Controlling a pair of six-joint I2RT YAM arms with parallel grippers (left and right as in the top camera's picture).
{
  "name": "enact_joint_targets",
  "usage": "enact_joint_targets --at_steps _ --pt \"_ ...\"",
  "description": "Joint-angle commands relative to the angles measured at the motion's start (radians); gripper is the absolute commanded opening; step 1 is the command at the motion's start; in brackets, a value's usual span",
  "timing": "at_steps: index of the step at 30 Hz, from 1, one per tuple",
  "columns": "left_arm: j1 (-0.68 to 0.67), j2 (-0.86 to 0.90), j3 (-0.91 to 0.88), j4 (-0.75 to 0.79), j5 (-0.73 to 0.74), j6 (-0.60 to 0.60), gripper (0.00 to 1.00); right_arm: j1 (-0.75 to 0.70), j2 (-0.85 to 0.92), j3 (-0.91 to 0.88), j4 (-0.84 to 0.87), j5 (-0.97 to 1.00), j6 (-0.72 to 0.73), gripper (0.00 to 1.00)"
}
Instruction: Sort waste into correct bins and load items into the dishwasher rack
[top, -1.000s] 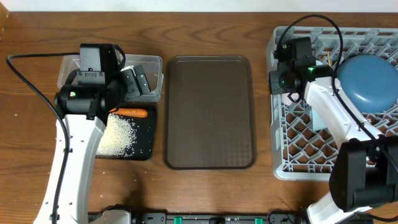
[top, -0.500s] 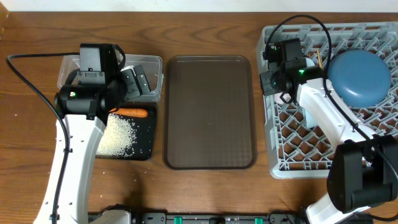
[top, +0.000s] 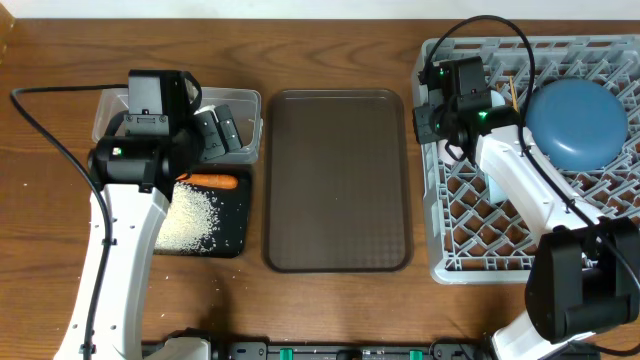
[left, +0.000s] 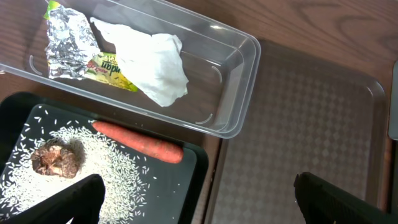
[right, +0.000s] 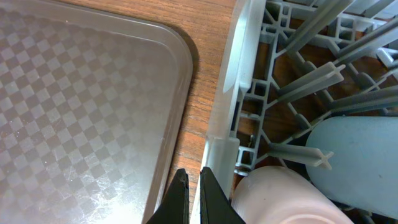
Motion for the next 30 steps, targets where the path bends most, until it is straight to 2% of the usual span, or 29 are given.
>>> enact_joint_targets --at_steps 1,6,11,12,13,14,15,30 --pt "0.005 0.003 0.01 -0.002 -0.002 0.01 0.98 0.009 -0.005 0.014 0.008 -0.011 0.018 0.05" --pt "0.005 0.003 0.01 -0.003 -0.002 0.01 0.98 0.009 -0.008 0.029 0.056 -0.023 0.077 0.11" --pt "0.005 0.003 0.01 -0.002 -0.001 0.01 0.98 0.009 -0.048 0.071 0.054 -0.087 0.104 0.26" --pt "0.005 0.003 0.01 -0.003 -0.002 0.01 0.98 0.009 -0.065 0.074 0.055 -0.094 0.104 0.36" --pt "0.005 0.003 0.01 -0.003 -0.002 0.01 0.98 0.009 -0.077 0.074 0.055 -0.094 0.104 0.51" --pt "0.005 0.003 0.01 -0.002 -0.002 0.01 0.98 0.009 -0.098 0.074 0.054 -0.089 0.103 0.71" --pt "0.005 0.003 0.01 -0.002 -0.002 0.01 0.98 0.008 -0.108 0.074 0.051 -0.083 0.103 0.99" --pt "0.005 0.003 0.01 -0.002 -0.001 0.01 0.98 0.008 -0.132 0.073 0.016 -0.079 0.103 0.99"
